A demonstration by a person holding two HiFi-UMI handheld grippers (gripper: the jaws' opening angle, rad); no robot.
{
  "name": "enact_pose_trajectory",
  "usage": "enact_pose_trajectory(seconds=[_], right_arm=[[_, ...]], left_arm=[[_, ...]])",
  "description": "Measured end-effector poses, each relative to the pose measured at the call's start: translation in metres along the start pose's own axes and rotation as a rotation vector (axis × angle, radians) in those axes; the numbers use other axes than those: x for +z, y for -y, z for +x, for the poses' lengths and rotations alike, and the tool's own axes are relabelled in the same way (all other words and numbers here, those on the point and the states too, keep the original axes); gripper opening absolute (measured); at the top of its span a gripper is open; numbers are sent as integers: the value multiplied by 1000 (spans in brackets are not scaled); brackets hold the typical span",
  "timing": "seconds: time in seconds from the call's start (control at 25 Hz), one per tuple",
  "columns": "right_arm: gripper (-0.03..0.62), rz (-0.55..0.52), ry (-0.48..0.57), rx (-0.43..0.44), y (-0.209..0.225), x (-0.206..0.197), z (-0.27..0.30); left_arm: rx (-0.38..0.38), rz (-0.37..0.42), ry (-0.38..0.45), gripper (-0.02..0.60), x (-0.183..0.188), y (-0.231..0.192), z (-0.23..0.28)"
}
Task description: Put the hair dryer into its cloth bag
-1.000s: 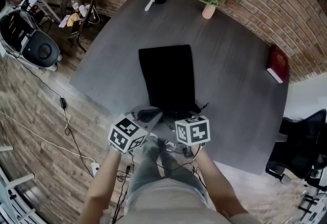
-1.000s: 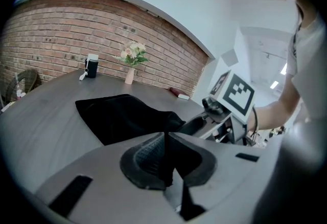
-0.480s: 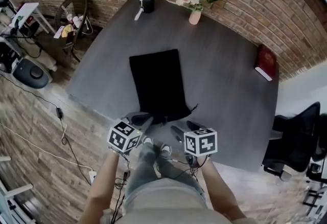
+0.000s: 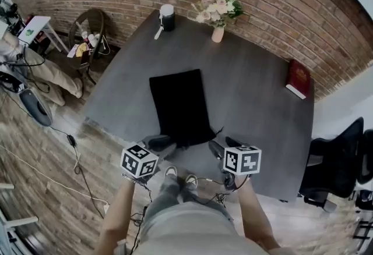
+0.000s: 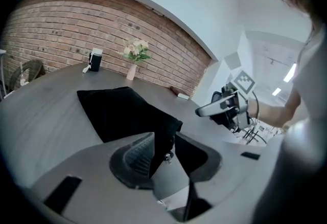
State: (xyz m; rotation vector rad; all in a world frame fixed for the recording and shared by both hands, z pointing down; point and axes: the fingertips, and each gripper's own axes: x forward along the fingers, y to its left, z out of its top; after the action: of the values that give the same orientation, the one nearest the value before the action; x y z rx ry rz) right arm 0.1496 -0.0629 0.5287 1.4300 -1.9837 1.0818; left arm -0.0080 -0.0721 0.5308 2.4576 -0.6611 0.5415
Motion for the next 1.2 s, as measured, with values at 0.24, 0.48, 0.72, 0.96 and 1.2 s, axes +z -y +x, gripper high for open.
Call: enact_pose_trajectory(seconds=[0.24, 0.48, 0.72, 0.96, 1.2], right_arm=[[269, 24, 129, -27, 20, 46, -23], [226, -15, 337, -89, 32, 107, -67], [163, -84, 599, -262, 48, 156, -134], [90, -66, 843, -451, 73, 177, -210], [-3, -10, 964, -605, 98, 169, -268]], left_arm=[[-52, 31, 54, 107, 28, 23, -21], [68, 90, 284, 107, 113, 17, -51], [319, 133, 592, 104, 215, 0, -102], [460, 151, 816, 47, 290, 0, -151], [500, 174, 828, 15, 303, -6, -154]])
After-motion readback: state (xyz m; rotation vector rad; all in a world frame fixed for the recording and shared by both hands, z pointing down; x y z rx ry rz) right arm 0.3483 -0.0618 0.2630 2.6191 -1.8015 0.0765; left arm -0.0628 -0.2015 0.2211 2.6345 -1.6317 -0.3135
